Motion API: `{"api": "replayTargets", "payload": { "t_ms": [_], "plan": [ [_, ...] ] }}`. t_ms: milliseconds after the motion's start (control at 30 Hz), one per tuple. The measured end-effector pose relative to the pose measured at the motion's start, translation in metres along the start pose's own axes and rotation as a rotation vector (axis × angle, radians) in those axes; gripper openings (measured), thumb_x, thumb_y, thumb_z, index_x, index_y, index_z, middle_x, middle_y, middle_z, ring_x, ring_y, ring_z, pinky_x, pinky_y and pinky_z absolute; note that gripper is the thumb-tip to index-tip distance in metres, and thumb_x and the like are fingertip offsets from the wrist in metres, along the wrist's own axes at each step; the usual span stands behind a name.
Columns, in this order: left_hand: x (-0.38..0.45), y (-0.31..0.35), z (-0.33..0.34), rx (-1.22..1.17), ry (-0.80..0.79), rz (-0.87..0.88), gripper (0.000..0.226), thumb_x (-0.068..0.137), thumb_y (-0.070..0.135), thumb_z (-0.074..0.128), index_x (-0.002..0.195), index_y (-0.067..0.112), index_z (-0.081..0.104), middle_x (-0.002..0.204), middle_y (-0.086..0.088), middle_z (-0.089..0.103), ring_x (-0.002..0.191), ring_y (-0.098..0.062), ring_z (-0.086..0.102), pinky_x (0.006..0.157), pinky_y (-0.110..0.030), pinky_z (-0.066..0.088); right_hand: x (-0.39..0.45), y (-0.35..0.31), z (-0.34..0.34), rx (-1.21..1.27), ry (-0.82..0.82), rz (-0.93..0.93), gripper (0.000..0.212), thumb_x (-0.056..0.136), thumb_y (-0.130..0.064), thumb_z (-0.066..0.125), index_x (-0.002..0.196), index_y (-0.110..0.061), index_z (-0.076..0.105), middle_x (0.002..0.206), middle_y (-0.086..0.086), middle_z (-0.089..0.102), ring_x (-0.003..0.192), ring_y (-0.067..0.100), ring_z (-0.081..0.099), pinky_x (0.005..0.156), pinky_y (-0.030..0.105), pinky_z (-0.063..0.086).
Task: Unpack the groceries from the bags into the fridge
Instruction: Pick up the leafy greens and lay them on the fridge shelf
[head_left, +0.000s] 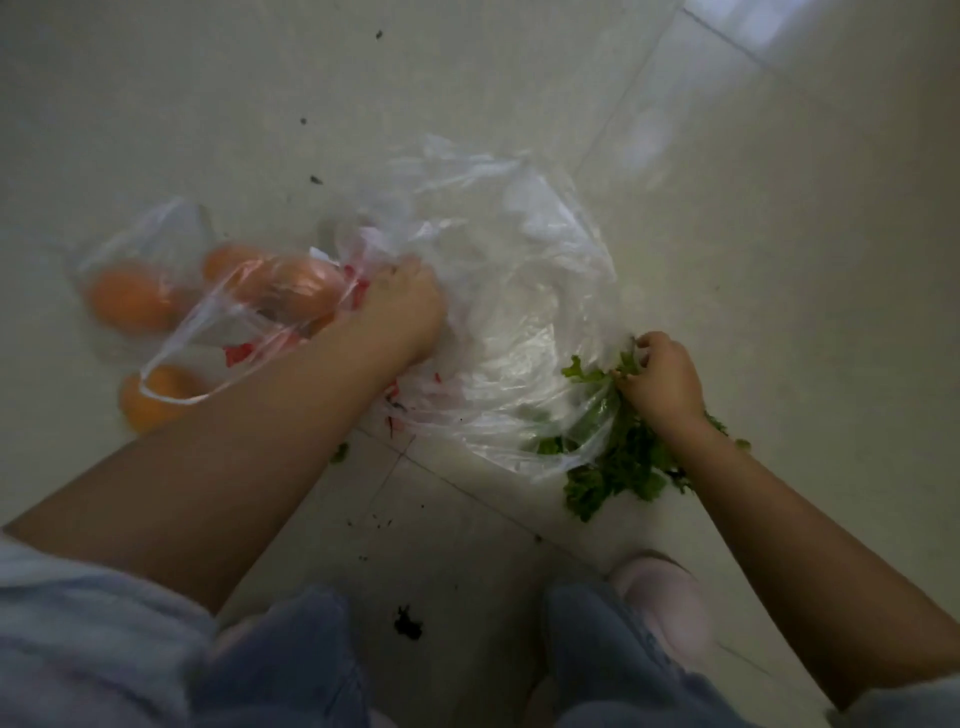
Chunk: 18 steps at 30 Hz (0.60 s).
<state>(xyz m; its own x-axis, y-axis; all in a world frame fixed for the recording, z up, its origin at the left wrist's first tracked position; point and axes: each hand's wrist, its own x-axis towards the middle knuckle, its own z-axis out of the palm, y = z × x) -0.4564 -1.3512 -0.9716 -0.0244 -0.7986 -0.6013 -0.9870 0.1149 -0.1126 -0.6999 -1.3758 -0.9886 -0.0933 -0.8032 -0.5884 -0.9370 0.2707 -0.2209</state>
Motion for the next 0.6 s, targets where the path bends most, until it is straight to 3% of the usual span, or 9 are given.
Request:
{"api": "replayTargets", "payload": {
  "t_ms": [133, 233, 300, 400, 500, 567, 600],
  "plan": [
    [0.004, 0.009, -0.006, -0.02, 0.101, 0.022, 0.033, 0.09, 0.009, 0.046, 0.121, 0.004, 0.057, 0.13, -0.015, 0.045, 0.128, -0.031, 0.036, 0.104, -0.037, 0.034, 0.001, -0.012, 0.006, -0.221, -0.077, 0.117, 0.038, 0.088, -0.03, 0.054, 0.119, -0.01, 0.046, 0.111, 0.013, 0.058, 0.107, 0.033, 0.057, 0.095, 0.041, 0.042],
    [0.003, 0.008, -0.003, -0.008, 0.096, 0.007, 0.034, 0.09, 0.008, 0.045, 0.122, 0.005, 0.055, 0.131, -0.015, 0.045, 0.127, -0.03, 0.037, 0.105, -0.037, 0.033, -0.001, -0.016, 0.0, -0.2, -0.056, 0.188, 0.026, 0.088, -0.03, 0.052, 0.105, -0.01, 0.053, 0.105, 0.013, 0.06, 0.104, 0.032, 0.058, 0.097, 0.041, 0.042],
    [0.003, 0.008, 0.0, -0.004, 0.098, 0.014, 0.034, 0.091, 0.009, 0.045, 0.123, 0.005, 0.055, 0.13, -0.015, 0.046, 0.127, -0.03, 0.037, 0.105, -0.037, 0.033, -0.004, -0.011, -0.02, -0.018, 0.073, 0.241, 0.026, 0.089, -0.026, 0.053, 0.106, -0.006, 0.054, 0.113, 0.018, 0.06, 0.106, 0.034, 0.057, 0.094, 0.04, 0.044],
    [0.003, 0.008, -0.001, -0.02, 0.07, 0.007, 0.034, 0.091, 0.011, 0.046, 0.124, 0.005, 0.055, 0.129, -0.014, 0.046, 0.127, -0.03, 0.037, 0.106, -0.036, 0.032, -0.008, -0.007, -0.068, 0.301, 0.419, 0.256, 0.027, 0.091, -0.013, 0.047, 0.114, 0.001, 0.049, 0.118, 0.022, 0.055, 0.109, 0.034, 0.054, 0.095, 0.04, 0.043],
    [0.004, 0.005, -0.009, -0.131, 0.056, 0.013, 0.035, 0.092, 0.011, 0.044, 0.125, 0.005, 0.055, 0.132, -0.015, 0.044, 0.129, -0.03, 0.036, 0.107, -0.036, 0.032, -0.022, -0.024, -0.102, 0.425, 0.602, -0.001, 0.009, 0.087, -0.004, 0.044, 0.093, -0.01, 0.044, 0.097, 0.011, 0.043, 0.09, 0.02, 0.043, 0.084, 0.034, 0.039],
    [0.003, -0.001, -0.017, -0.331, 0.085, 0.048, 0.034, 0.093, 0.013, 0.044, 0.124, 0.005, 0.058, 0.133, -0.015, 0.048, 0.128, -0.029, 0.04, 0.105, -0.034, 0.034, -0.037, -0.05, -0.115, 0.365, 0.586, -0.202, 0.012, 0.083, 0.001, 0.047, 0.088, -0.01, 0.046, 0.096, 0.007, 0.039, 0.088, 0.016, 0.038, 0.075, 0.021, 0.03],
    [-0.001, -0.006, -0.021, -0.469, 0.126, 0.063, 0.033, 0.093, 0.012, 0.044, 0.122, 0.004, 0.06, 0.131, -0.015, 0.052, 0.126, -0.029, 0.045, 0.103, -0.032, 0.035, -0.045, -0.066, -0.117, 0.339, 0.529, -0.278, 0.011, 0.082, 0.001, 0.049, 0.087, -0.008, 0.05, 0.096, 0.007, 0.04, 0.088, 0.018, 0.04, 0.075, 0.021, 0.031]
  ]
}}
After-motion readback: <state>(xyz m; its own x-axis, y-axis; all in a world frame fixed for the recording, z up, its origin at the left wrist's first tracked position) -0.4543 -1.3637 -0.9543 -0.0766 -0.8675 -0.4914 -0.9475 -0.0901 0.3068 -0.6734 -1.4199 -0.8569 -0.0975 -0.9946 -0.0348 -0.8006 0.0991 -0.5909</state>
